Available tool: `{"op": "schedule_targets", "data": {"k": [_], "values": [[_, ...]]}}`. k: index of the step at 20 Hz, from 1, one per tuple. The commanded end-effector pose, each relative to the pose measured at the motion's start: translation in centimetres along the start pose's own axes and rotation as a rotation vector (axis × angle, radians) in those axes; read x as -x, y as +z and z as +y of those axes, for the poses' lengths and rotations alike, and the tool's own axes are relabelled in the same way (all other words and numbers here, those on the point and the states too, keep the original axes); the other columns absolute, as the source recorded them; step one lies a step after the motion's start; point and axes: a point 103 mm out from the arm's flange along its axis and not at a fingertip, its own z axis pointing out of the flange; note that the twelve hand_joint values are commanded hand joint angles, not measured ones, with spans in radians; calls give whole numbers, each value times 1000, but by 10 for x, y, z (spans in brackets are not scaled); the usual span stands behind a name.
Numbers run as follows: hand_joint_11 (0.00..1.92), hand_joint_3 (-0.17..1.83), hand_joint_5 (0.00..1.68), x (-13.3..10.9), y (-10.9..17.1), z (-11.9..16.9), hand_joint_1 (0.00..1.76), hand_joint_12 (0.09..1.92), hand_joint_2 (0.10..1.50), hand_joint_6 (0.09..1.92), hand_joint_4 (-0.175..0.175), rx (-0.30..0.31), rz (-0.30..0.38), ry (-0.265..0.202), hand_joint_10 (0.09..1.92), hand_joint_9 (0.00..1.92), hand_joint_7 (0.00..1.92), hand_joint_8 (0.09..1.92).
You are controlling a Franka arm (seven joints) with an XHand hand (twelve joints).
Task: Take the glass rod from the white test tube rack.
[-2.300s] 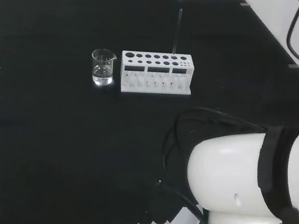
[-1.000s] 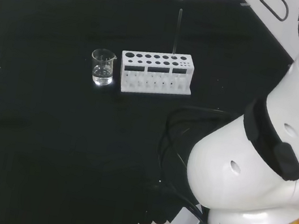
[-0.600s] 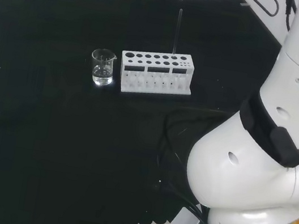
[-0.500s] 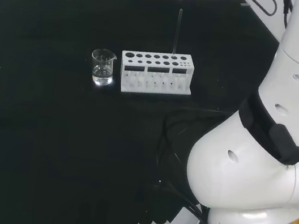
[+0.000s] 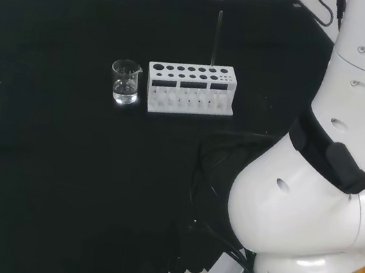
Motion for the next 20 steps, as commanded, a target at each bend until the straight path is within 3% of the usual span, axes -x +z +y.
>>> {"op": "schedule_targets", "data": {"k": [1, 11, 15, 20], "values": [[0, -175, 51, 0, 17, -4, 586, 1099, 1280, 87, -169, -21, 2, -9, 711, 0, 0, 571], [0, -175, 71, 4, 58, -1, 557, 1172, 1308, 87, -175, -61, 0, -6, 857, 0, 0, 708], [0, -175, 83, 4, 69, -6, 546, 1232, 1314, 87, -175, -84, 29, -4, 929, 28, 0, 837], [0, -175, 103, -5, 81, -11, 524, 1290, 1325, 87, -175, -94, 27, -28, 963, 72, 19, 921]]}}
